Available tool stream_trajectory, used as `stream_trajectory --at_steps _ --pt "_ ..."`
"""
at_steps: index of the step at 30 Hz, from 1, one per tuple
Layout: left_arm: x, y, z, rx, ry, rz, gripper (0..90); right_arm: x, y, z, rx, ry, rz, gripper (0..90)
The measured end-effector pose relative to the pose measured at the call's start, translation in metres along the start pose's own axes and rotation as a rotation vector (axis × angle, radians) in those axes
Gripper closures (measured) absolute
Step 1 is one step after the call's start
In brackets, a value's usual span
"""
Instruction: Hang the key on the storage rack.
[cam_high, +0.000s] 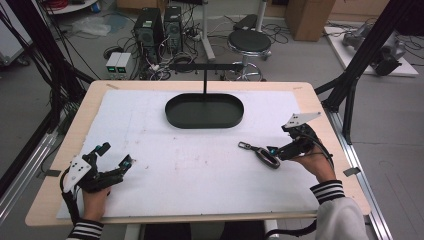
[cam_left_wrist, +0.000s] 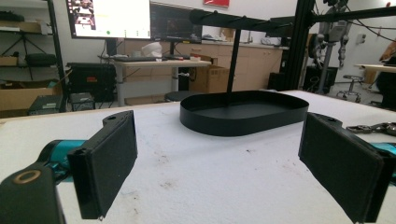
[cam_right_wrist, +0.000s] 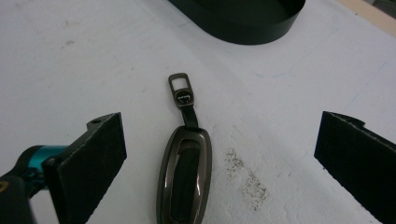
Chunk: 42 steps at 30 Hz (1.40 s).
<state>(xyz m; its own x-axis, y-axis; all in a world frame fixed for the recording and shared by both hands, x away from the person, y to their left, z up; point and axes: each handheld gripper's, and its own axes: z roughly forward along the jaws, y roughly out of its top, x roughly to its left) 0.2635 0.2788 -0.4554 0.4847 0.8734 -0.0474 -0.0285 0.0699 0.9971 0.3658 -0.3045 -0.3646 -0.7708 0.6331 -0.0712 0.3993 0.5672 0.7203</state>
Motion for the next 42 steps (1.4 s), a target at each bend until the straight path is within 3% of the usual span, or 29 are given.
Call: stream_trajectory --at_steps 16,23,32,42 --pt "0.000 0.000 0.000 -0.001 0.000 0.000 12.0 0.001 0.000 0.031 0.219 0.052 -0.031 1.1" --pt "0.000 0.000 0.000 0.000 0.000 0.003 12.0 0.004 0.002 0.043 0.334 0.055 -0.029 1.1" --pt "0.000 0.000 0.000 0.000 0.000 0.004 12.0 0.005 0.002 0.055 0.440 0.052 -0.053 3.2" --pt "0.000 0.000 0.000 0.002 0.000 0.005 12.0 0.008 0.001 0.063 0.497 0.069 -0.044 7.1"
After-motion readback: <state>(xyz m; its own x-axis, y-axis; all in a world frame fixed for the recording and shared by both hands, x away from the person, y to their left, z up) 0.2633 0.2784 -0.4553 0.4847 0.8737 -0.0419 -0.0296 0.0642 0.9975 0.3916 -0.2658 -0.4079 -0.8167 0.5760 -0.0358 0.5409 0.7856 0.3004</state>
